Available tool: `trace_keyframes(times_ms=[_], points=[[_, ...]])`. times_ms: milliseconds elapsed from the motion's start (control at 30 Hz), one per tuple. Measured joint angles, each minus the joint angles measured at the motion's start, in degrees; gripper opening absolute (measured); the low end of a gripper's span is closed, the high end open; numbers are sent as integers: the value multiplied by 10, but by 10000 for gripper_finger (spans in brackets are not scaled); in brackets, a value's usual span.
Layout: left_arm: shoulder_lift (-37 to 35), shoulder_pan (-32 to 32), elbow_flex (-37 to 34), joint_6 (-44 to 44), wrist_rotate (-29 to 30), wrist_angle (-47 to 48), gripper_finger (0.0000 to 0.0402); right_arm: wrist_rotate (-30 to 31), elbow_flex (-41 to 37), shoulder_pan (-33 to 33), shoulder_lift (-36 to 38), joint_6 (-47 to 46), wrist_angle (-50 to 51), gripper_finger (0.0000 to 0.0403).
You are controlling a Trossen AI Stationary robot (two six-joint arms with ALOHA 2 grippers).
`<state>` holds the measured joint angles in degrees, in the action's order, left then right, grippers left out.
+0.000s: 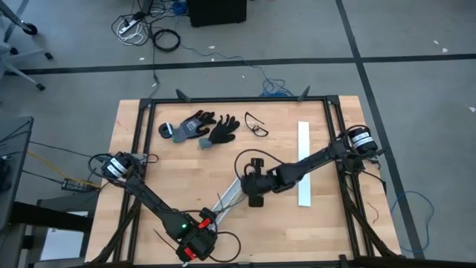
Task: Ziptie cables
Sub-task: Put the ziptied cables in a white cable duct
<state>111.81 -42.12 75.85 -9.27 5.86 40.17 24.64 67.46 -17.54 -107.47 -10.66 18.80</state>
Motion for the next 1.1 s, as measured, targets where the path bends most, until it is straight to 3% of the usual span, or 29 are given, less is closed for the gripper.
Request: trace_keyframes(times_ms=[233, 400, 600, 867, 967, 1100], points=[[0, -7, 0, -2, 12, 0, 0, -134, 1, 58, 1, 26, -3, 0], [0, -7, 0, -3, 16, 0, 0, -289, -1, 106, -2, 38, 15, 0], [0, -7, 0, -4, 24, 1, 0, -191, -3, 95, 50, 46, 38, 0], [0, -8, 0, -16, 22, 4, 0, -95, -1, -5, 164, -45, 107, 0], [0, -8, 0, -19, 22, 2, 0, -49, -14, -70, 152, -88, 74, 0], [0, -8, 0, -19, 21, 0, 0, -15, -37, -128, 98, -114, -52, 0]])
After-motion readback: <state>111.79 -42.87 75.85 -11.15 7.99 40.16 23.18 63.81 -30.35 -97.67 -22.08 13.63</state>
